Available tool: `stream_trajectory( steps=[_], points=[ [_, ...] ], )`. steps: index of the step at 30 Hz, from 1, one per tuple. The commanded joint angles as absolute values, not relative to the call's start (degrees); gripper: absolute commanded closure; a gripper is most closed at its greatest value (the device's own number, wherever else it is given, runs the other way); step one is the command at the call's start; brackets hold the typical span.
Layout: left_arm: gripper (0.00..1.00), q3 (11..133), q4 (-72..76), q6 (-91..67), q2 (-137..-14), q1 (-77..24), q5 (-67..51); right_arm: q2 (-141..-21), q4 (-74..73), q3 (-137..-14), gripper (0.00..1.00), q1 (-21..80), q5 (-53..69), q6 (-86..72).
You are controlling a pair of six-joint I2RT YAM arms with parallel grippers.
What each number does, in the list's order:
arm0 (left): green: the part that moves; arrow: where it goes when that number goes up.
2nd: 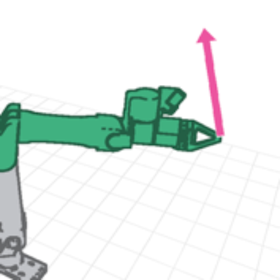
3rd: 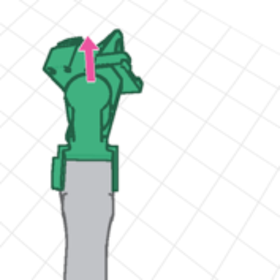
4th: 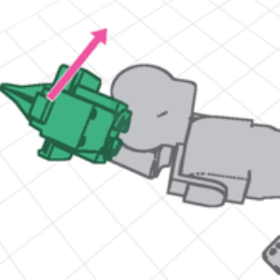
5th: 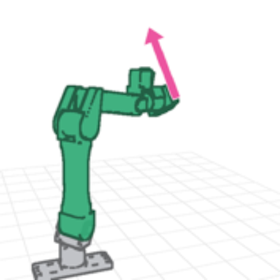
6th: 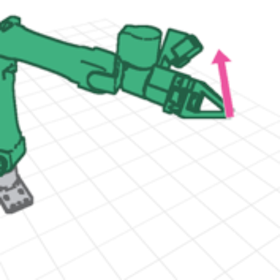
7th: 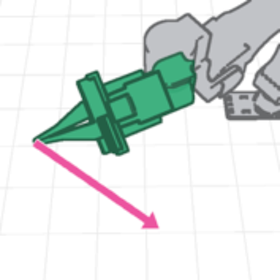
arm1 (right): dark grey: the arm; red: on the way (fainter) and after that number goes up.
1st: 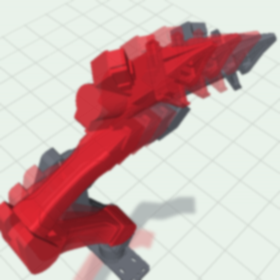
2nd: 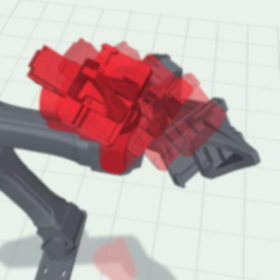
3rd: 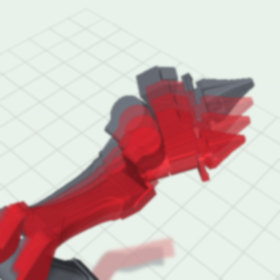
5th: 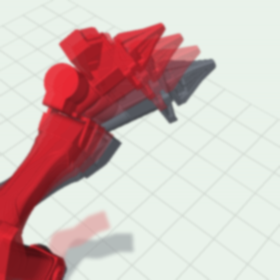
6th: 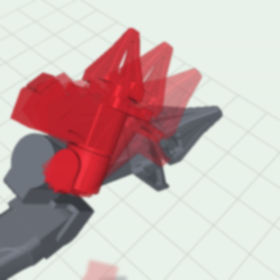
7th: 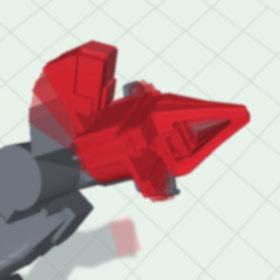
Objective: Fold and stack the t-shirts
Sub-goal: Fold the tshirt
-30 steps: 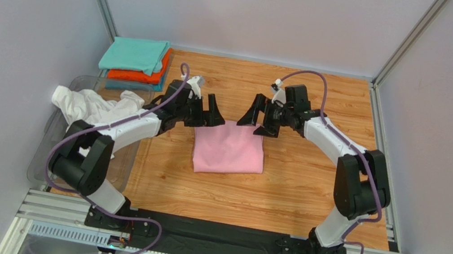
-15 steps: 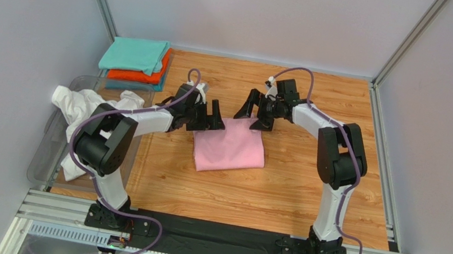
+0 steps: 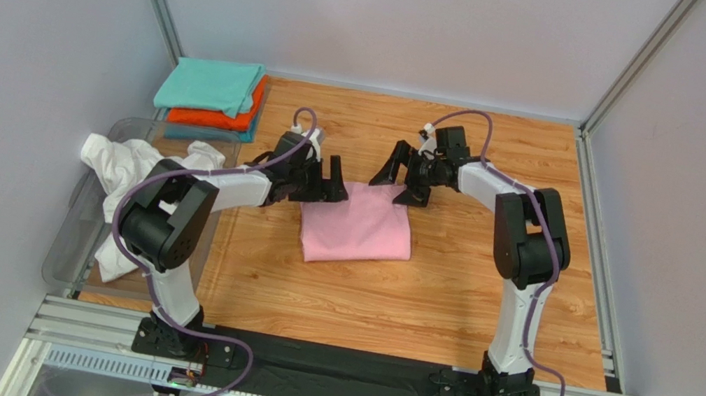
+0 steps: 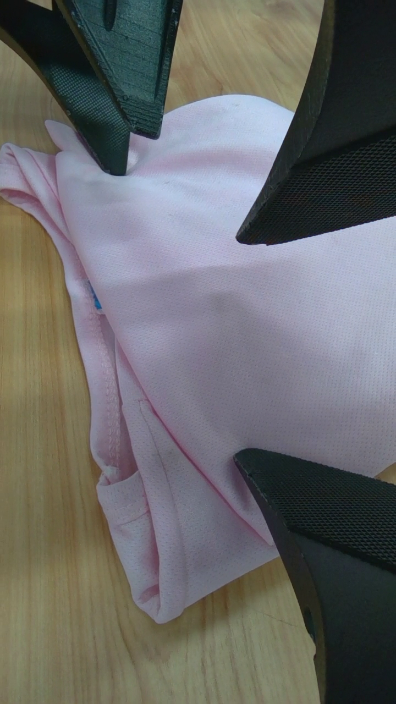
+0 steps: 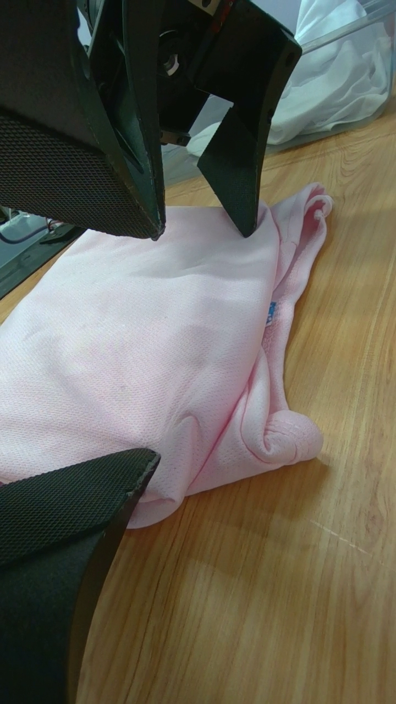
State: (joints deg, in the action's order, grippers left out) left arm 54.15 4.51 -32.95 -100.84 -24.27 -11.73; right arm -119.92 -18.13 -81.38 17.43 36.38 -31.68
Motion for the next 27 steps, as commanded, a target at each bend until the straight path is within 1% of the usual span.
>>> stream_trajectory(
  steps=[1, 2, 4, 5, 8, 9, 12, 13, 15, 17, 20, 27],
  points=[
    [0.0, 57.65, 2.3, -29.97, -97.83, -23.91, -12.3, -118.05, -18.19, -81.39, 0.0, 16.87, 34.36, -29.8],
    [0.0, 58.53, -1.37, -30.06, -97.04, -23.99, -12.3, -115.08, -18.8, -81.3, 0.0, 16.88, 34.37, -29.53],
    [0.0, 59.94, -4.21, -30.32, -93.97, -23.99, -13.0, -111.81, -20.21, -80.34, 0.0, 16.96, 33.76, -28.75],
    [0.0, 59.59, -4.65, -31.02, -92.48, -23.99, -13.88, -108.06, -20.56, -79.9, 0.0, 17.14, 33.4, -28.48],
    [0.0, 55.82, -3.6, -33.3, -85.62, -24.78, -15.47, -102.41, -20.92, -75.95, 0.0, 18.1, 32.0, -28.39],
    [0.0, 54.33, -4.04, -33.48, -82.73, -25.83, -15.38, -98.83, -20.92, -74.72, 0.0, 18.54, 31.3, -28.48],
    [0.0, 50.21, -3.69, -34.98, -78.42, -28.72, -15.2, -92.49, -18.91, -67.78, 0.0, 20.82, 30.67, -30.75],
    [0.0, 48.79, -2.04, -35.76, -77.7, -29.35, -16.34, -91.16, -16.11, -63.24, 0.0, 21.53, 30.76, -31.46],
    [0.0, 44.05, 0.95, -38.49, -75.77, -31.11, -17.75, -87.65, -13.46, -59.26, 0.0, 23.37, 31.02, -34.44],
    [0.0, 39.32, 5.87, -41.12, -74.36, -32.68, -18.28, -86.14, -10.29, -55.22, 0.0, 25.3, 31.11, -35.77],
    [0.0, 34.91, 10.79, -42.97, -73.92, -33.66, -17.76, -85.78, -7.57, -52.66, 0.0, 27.15, 30.94, -36.65],
    [0.0, 30.15, 13.27, -43.42, -76.46, -33.66, -16.18, -90.79, -6.16, -50.98, 0.0, 27.16, 28.75, -36.83]
  ],
)
